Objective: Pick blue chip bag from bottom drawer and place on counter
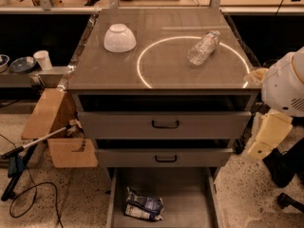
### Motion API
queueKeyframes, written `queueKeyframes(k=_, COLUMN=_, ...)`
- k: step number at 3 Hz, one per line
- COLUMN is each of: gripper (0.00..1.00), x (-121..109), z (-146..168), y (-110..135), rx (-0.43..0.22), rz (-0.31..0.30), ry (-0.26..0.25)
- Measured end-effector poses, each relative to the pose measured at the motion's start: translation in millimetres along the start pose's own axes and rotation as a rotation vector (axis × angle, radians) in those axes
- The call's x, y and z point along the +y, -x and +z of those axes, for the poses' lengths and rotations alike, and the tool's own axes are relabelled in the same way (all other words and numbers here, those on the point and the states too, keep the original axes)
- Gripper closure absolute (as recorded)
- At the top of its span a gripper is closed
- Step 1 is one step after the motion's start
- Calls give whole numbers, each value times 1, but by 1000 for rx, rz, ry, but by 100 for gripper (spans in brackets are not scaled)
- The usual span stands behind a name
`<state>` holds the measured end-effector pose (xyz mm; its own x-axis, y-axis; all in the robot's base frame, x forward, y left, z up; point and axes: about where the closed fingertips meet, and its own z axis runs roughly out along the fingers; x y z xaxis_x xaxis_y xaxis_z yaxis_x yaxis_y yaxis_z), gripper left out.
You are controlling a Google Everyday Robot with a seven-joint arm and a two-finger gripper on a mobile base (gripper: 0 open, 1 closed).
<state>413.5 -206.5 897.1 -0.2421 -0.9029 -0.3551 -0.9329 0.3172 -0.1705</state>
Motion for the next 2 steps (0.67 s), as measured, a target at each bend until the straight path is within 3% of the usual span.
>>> queueKeyframes(k=1, gripper=0, x=10, z=23, y=-4, rx=-17, rz=12, ry=63)
queueKeyframes(k=2, gripper=0, x=11, z=24, y=-5, rx=-20, rz=13, ry=62)
